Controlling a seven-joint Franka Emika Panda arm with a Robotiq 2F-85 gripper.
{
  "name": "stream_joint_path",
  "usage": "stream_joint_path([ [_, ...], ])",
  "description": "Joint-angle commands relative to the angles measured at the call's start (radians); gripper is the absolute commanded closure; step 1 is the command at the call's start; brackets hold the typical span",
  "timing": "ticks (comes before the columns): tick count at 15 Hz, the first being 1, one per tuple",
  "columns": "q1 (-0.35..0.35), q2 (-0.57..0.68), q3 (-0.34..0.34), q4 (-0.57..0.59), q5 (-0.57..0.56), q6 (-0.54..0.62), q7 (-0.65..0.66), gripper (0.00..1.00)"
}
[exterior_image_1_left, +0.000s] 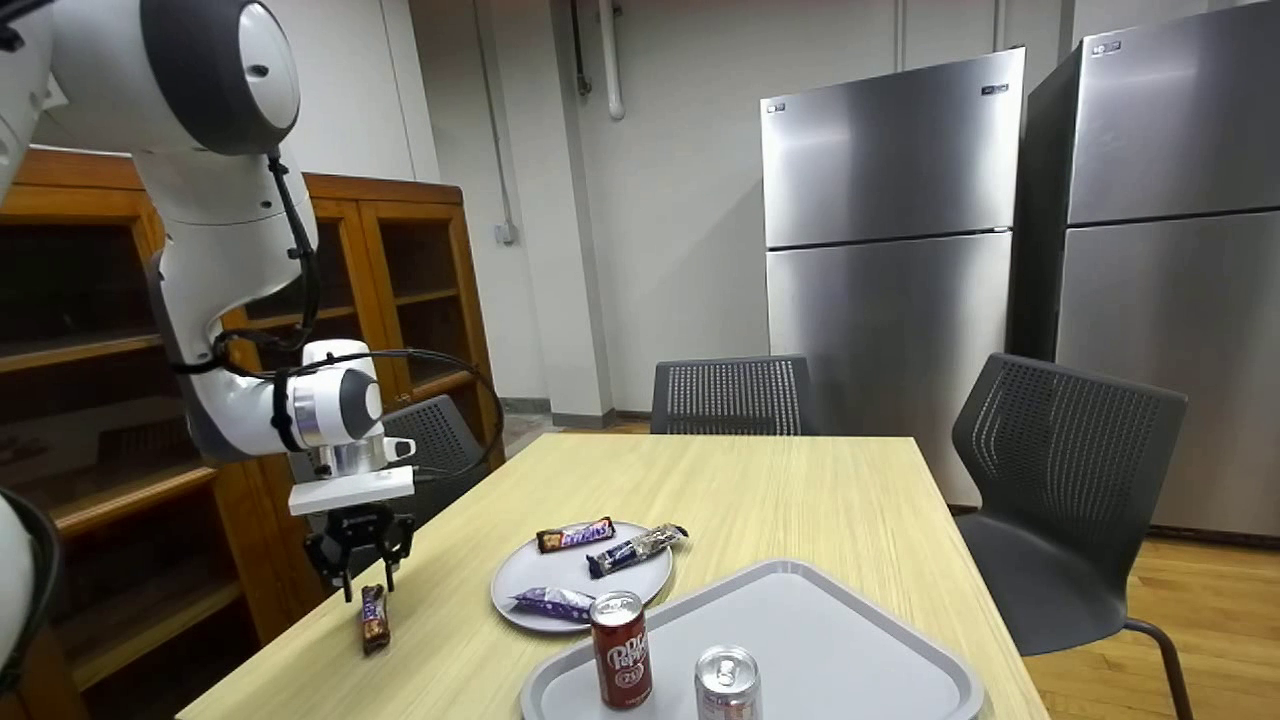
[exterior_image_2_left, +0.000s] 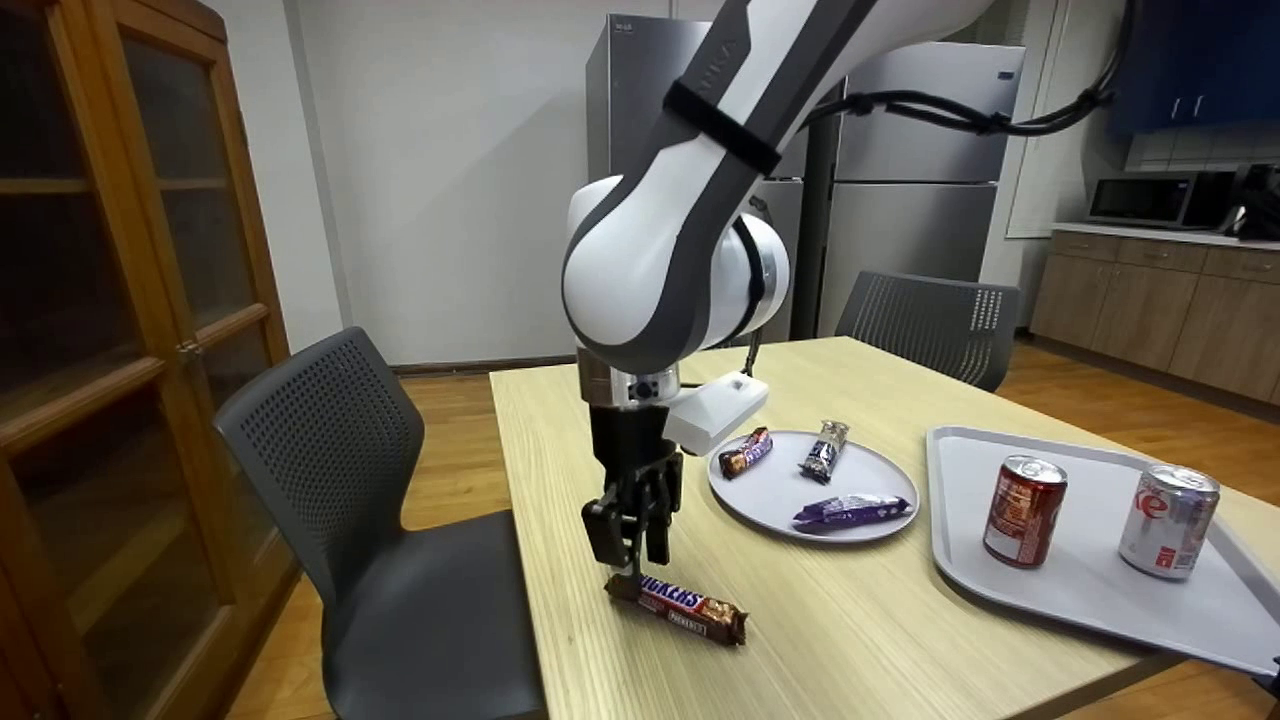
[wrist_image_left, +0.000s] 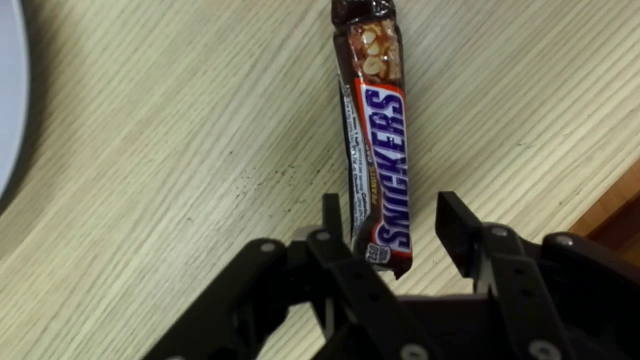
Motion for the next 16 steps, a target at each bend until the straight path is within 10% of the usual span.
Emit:
stream_joint_path([
  [1, -0.014, -0.052, 0.0, -0.005, 0.015, -0.033, 0.002, 0.13],
  [4, -0.02, -0.099, -0.02, -0.015, 0.015, -0.065, 0.025, 0.0],
  [16, -0.071, -0.206, -0.187, -0.013, 0.001, -0.072, 0.258, 0.0],
])
